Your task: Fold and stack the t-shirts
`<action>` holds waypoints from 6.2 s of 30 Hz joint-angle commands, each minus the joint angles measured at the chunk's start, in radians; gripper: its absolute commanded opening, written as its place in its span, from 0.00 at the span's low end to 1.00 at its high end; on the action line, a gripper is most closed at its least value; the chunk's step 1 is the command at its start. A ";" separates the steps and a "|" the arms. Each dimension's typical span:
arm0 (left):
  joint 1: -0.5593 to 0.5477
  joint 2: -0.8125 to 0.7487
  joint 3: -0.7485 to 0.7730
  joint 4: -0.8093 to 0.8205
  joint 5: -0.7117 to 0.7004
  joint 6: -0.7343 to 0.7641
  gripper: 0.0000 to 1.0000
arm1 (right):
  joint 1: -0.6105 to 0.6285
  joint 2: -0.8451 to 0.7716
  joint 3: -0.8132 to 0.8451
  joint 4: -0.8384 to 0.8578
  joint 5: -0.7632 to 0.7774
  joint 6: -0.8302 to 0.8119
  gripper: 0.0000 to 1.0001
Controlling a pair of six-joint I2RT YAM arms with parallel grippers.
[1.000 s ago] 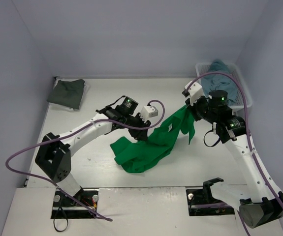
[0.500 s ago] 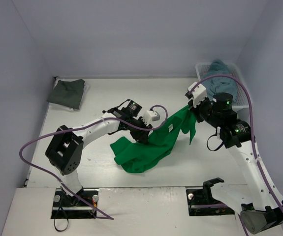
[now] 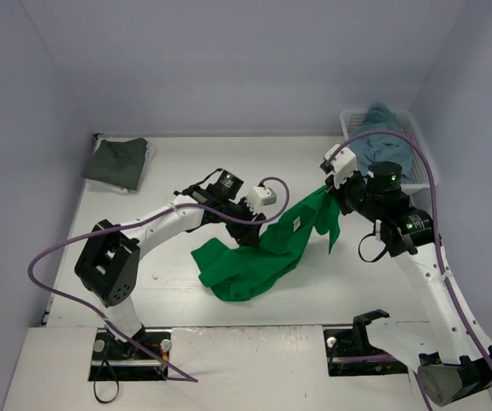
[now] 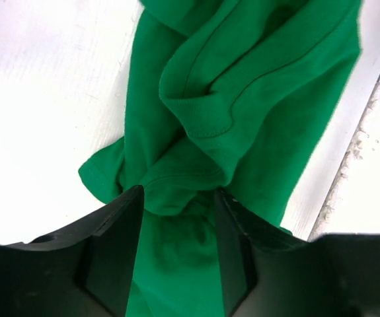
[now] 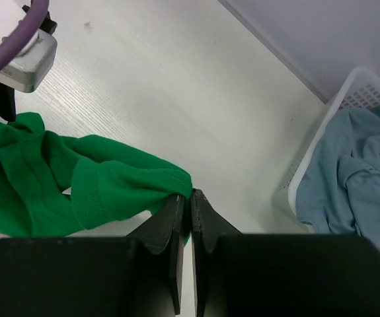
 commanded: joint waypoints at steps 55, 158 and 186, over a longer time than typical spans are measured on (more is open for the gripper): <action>0.329 -0.143 0.311 -0.057 0.074 0.075 0.00 | -0.006 0.152 0.018 0.188 -0.041 0.054 0.00; 0.512 -0.878 0.624 -0.224 0.209 -0.108 0.00 | -0.169 -0.251 0.368 0.126 -0.295 0.272 0.00; 0.533 -0.724 0.184 -0.071 0.059 0.133 0.00 | -0.131 0.215 0.101 0.430 -0.247 0.143 0.00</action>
